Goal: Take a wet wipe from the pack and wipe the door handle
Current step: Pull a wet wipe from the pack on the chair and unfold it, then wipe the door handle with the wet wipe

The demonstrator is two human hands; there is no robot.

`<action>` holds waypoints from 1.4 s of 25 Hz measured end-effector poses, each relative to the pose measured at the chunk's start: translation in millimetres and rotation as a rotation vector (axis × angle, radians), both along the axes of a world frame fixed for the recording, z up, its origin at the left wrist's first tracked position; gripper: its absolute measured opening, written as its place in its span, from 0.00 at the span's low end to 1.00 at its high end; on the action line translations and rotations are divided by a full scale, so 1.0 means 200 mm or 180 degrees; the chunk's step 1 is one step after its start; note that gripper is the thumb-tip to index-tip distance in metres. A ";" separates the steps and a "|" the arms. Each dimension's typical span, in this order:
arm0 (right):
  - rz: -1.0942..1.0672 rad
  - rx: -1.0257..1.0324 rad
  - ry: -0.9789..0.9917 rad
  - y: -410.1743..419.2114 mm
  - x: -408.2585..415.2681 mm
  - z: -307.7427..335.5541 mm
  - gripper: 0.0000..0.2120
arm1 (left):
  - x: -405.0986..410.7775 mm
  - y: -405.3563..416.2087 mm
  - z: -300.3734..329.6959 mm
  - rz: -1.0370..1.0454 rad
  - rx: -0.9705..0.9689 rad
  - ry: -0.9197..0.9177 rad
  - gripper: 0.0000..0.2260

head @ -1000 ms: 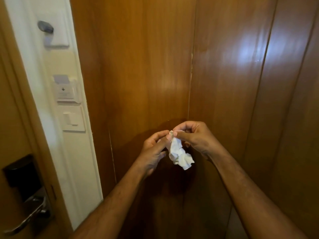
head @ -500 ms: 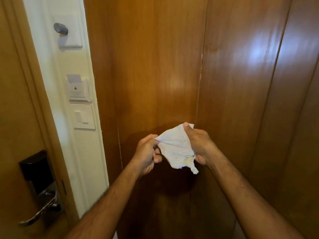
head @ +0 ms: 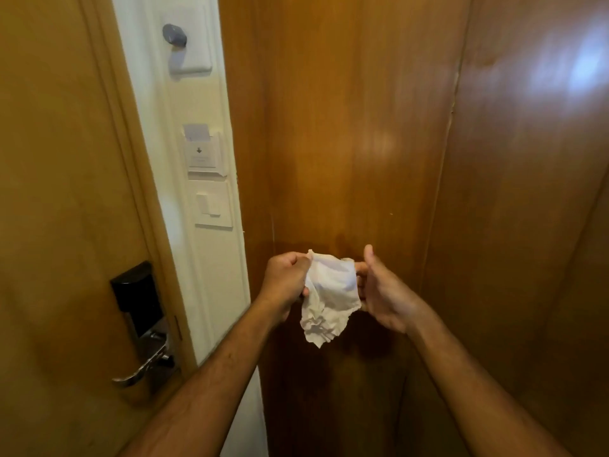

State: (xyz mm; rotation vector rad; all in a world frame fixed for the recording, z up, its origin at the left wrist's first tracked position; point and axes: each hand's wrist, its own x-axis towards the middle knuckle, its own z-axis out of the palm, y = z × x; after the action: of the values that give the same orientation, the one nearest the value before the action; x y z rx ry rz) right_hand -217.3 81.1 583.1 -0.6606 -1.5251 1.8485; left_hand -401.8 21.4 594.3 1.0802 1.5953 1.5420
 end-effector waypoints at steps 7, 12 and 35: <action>0.0162 -0.0126 -0.0082 -0.08 -0.37 -0.14 0.29 | -0.34 -0.17 -0.07 0.0479 -0.0018 0.1017 0.12; -0.0036 -0.1081 0.0592 -0.17 -0.67 -0.31 0.21 | -0.71 -0.58 -0.33 0.1983 0.0050 0.3017 0.15; -0.1812 0.0989 -0.0701 -0.86 -2.00 -0.86 0.14 | -1.53 -1.18 -0.74 0.4399 -0.0841 0.6180 0.36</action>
State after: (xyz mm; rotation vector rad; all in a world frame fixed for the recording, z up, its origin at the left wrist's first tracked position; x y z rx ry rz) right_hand -617.8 -90.7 410.3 -1.0415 -1.5130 1.1188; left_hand -708.3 -214.5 446.4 1.3212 4.2635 0.0991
